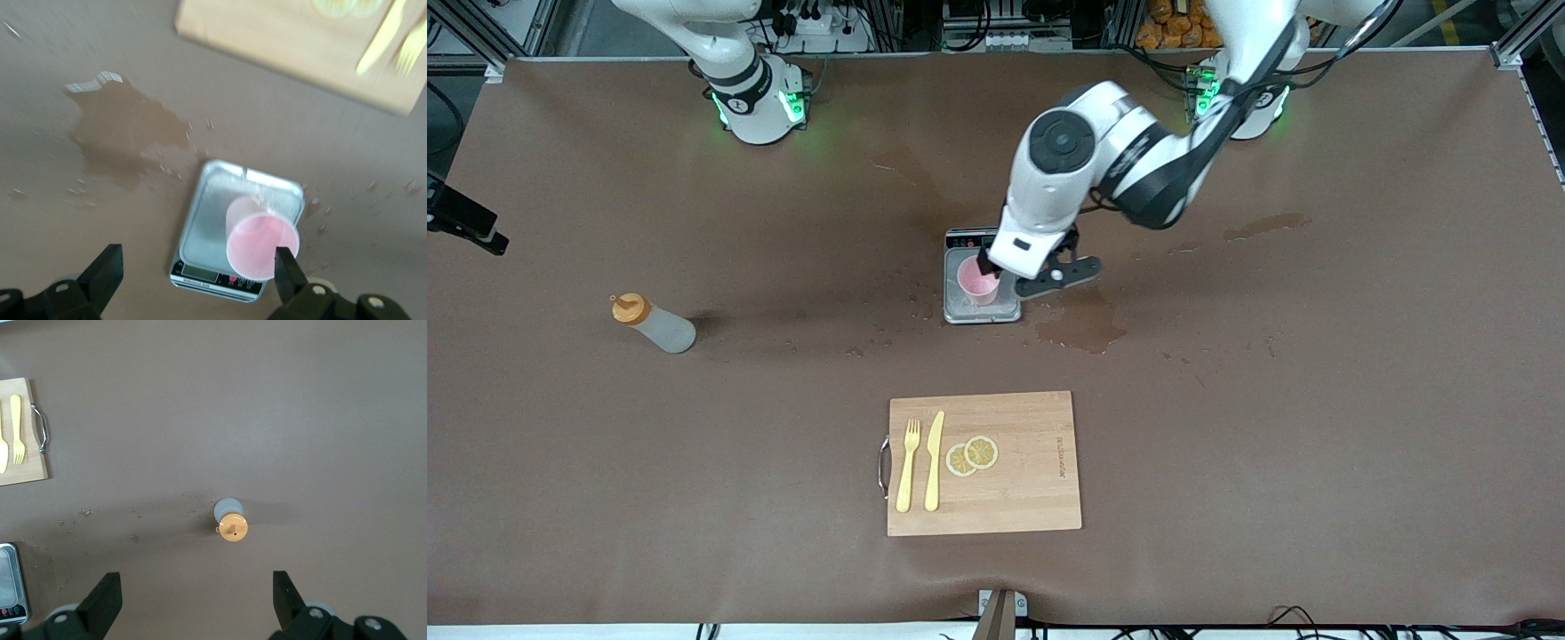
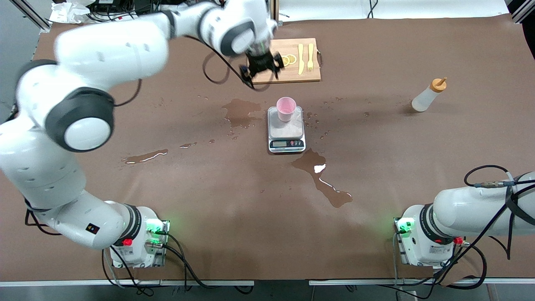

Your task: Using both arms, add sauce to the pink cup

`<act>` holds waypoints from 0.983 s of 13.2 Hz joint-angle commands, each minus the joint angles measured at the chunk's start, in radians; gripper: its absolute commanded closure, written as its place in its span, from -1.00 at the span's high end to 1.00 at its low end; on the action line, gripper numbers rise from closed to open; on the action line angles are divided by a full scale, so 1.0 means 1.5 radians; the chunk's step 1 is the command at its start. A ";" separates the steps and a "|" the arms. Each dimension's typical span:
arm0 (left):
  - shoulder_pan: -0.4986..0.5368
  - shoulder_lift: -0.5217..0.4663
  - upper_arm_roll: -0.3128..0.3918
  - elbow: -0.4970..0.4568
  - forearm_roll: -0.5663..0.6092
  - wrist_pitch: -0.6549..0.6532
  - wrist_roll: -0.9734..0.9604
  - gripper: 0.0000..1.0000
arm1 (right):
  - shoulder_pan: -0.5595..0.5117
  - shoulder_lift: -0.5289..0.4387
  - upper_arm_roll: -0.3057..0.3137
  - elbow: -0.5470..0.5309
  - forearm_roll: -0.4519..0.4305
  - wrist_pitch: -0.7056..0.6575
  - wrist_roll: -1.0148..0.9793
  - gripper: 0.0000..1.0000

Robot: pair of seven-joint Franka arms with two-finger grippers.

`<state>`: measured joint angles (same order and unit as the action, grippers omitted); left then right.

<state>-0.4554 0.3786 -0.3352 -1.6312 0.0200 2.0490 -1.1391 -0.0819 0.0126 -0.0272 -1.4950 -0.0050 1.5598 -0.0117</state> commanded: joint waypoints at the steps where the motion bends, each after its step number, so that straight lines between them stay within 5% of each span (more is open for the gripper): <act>1: 0.060 -0.066 -0.003 -0.007 0.017 -0.020 0.006 1.00 | -0.003 -0.012 0.006 0.003 0.005 -0.001 0.002 1.00; 5: 0.154 -0.071 -0.003 0.080 0.017 -0.114 0.152 1.00 | -0.005 -0.012 0.004 0.007 0.043 0.003 0.001 1.00; 13: 0.300 -0.092 -0.002 0.084 0.018 -0.163 0.434 1.00 | 0.000 -0.017 0.007 0.007 0.039 -0.005 0.002 1.00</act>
<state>-0.0263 0.2604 -0.3262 -1.5116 0.0224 1.8449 -0.5362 -0.0794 0.0030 -0.0204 -1.4849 0.0437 1.5616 -0.0117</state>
